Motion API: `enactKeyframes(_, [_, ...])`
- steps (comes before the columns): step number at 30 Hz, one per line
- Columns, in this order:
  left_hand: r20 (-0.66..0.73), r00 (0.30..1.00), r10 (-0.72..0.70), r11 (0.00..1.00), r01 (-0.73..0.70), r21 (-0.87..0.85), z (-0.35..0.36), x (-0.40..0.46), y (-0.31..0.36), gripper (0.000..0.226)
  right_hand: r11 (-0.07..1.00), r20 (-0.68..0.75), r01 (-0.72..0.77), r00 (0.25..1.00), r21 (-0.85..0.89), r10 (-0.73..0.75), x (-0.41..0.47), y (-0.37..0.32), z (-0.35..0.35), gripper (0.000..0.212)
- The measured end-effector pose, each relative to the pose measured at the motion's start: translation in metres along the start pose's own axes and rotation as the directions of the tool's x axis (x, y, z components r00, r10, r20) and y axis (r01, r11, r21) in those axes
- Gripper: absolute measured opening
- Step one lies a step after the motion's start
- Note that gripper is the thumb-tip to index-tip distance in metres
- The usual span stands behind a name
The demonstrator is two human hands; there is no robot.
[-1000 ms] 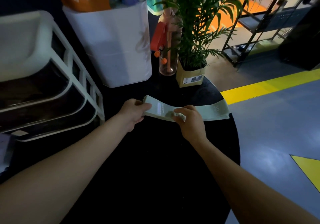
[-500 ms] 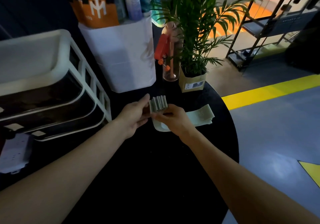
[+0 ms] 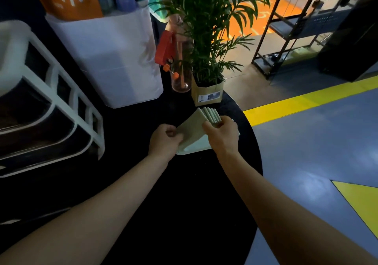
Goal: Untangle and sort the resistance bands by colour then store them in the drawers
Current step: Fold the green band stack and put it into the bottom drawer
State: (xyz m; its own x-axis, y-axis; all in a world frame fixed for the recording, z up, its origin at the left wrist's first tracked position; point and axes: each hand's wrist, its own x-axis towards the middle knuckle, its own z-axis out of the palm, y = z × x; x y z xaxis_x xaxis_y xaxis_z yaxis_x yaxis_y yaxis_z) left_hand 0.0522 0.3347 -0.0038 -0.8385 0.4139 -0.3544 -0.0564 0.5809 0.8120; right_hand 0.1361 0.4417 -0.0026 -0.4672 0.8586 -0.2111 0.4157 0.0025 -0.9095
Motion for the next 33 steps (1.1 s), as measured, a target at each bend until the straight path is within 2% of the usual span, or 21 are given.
enactKeyframes(2, [-0.036,0.995,-0.095,0.995,0.094,-0.034,0.011,0.005,-0.010,0.040,1.000,-0.025,-0.006,1.000,-0.008,0.005,0.006,0.008,-0.010,0.016])
enactKeyframes(5, [-0.002,0.982,-0.190,0.980,0.189,-0.056,0.026,0.014,-0.015,0.053,0.999,-0.067,-0.005,0.998,-0.053,0.001,0.017,0.020,-0.023,0.018])
enactKeyframes(11, [0.009,0.963,-0.269,0.963,0.269,-0.015,0.046,0.024,-0.011,0.078,0.988,-0.079,0.012,0.997,-0.152,-0.024,0.034,0.047,-0.036,0.017])
enactKeyframes(15, [0.016,0.952,-0.305,0.952,0.305,0.012,0.051,0.022,-0.006,0.071,0.978,-0.078,-0.003,0.997,-0.208,-0.014,0.045,0.067,-0.036,0.023])
enactKeyframes(19, [0.015,0.953,-0.302,0.953,0.302,0.035,0.051,0.021,-0.002,0.069,0.991,0.044,-0.104,0.993,-0.079,0.108,0.053,0.071,-0.042,0.030])
enactKeyframes(21, [0.020,0.953,-0.304,0.952,0.303,0.036,0.050,0.022,-0.004,0.071,0.986,0.080,-0.143,0.985,-0.090,0.150,0.055,0.070,-0.043,0.032])
enactKeyframes(26, [0.072,0.948,-0.310,0.944,0.316,-0.100,0.051,0.031,-0.016,0.073,0.974,0.116,-0.226,0.967,-0.008,0.226,0.056,0.067,-0.045,0.020])
enactKeyframes(28, [0.089,0.948,-0.305,0.939,0.315,-0.137,0.051,0.032,-0.019,0.076,0.966,0.153,-0.256,0.957,0.046,0.246,0.056,0.067,-0.047,0.022])
enactKeyframes(31, [0.120,0.942,-0.313,0.925,0.331,-0.187,0.051,0.034,-0.019,0.070,0.951,0.193,-0.299,0.940,0.081,0.279,0.058,0.068,-0.049,0.019])
enactKeyframes(33, [0.144,0.941,-0.305,0.918,0.331,-0.217,0.050,0.036,-0.020,0.064,0.945,0.226,-0.313,0.931,0.095,0.286,0.058,0.069,-0.051,0.025])
